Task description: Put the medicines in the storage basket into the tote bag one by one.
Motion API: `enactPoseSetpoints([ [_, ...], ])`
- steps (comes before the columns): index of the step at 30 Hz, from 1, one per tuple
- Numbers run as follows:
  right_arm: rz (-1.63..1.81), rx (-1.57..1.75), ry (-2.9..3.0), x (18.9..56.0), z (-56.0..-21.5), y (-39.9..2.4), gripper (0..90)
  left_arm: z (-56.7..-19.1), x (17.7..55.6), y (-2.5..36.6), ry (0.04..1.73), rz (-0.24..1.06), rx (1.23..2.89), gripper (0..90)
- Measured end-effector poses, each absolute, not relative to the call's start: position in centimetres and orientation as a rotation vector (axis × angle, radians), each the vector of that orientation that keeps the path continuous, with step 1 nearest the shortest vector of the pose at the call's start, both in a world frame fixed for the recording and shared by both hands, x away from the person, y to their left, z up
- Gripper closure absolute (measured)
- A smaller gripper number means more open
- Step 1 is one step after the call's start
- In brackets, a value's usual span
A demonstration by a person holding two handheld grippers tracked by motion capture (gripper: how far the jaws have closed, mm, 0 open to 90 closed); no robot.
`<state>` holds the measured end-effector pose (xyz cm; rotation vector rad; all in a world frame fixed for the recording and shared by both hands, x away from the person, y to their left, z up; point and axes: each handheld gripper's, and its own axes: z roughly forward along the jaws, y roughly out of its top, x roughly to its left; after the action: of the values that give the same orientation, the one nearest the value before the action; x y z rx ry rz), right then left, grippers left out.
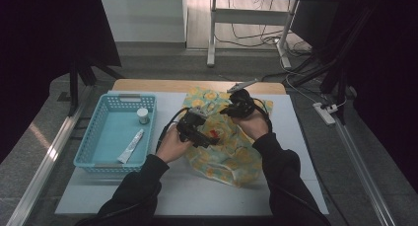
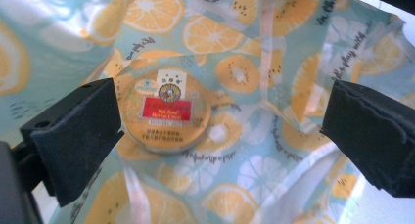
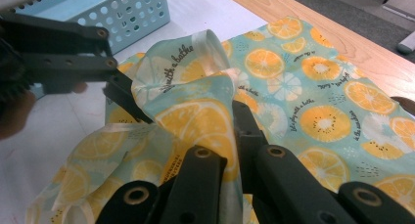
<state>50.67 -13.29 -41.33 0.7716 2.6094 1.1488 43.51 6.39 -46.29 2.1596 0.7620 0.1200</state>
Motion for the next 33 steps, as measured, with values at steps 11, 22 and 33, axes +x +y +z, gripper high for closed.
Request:
enactPoseSetpoints([
  [11, 1.146, 0.751, 2.618, 50.3, -41.3, -13.2, 89.7, -45.7, 42.7, 8.2, 0.776, 0.048, 2.125, 1.6],
  [22, 1.168, 0.740, 2.612, 50.0, -41.1, -13.8, 89.7, -45.1, 41.3, 10.6, 0.807, 0.083, 2.102, 0.2],
  [33, 1.186, 0.723, 2.612, 49.6, -40.8, -13.7, 89.7, -45.0, 39.8, 14.3, 0.853, 0.128, 2.078, 0.0],
])
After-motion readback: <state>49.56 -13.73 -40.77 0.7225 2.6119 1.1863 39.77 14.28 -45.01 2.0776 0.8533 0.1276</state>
